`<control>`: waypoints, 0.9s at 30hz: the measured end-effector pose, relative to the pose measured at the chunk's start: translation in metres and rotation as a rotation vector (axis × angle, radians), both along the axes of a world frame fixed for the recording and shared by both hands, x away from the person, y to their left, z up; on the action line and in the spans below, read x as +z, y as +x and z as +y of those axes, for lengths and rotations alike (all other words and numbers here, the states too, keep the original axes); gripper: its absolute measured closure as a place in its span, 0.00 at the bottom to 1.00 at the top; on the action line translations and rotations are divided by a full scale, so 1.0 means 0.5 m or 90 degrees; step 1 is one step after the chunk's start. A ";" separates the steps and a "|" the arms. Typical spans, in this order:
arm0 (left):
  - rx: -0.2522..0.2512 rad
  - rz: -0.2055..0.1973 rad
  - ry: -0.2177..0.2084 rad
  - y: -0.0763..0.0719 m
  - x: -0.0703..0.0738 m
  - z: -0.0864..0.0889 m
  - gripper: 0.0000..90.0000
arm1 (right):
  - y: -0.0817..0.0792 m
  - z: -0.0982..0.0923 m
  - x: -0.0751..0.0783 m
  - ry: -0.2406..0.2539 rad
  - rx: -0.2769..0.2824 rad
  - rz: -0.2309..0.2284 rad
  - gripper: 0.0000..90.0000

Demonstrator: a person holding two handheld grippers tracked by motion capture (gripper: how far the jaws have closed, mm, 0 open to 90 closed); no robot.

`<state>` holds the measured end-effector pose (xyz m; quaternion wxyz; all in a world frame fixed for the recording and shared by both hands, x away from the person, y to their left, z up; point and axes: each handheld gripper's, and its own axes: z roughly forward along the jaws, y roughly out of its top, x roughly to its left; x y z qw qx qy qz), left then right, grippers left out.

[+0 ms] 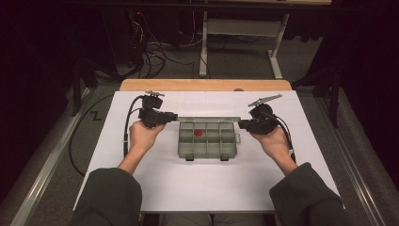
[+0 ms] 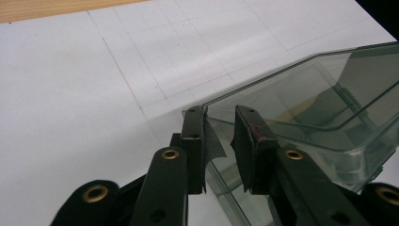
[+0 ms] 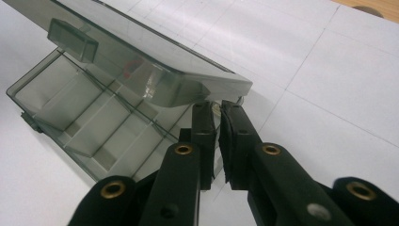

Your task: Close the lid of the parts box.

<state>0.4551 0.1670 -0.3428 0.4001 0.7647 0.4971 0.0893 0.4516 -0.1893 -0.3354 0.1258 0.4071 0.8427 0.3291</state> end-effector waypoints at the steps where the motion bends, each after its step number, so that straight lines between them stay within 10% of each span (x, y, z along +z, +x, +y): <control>1: -0.001 0.000 -0.002 -0.001 0.000 0.001 0.82 | -0.001 -0.001 0.000 0.001 -0.001 0.000 0.96; 27: -0.045 -0.020 0.030 -0.033 -0.013 -0.024 0.81 | -0.017 -0.006 -0.014 0.007 0.013 -0.005 0.96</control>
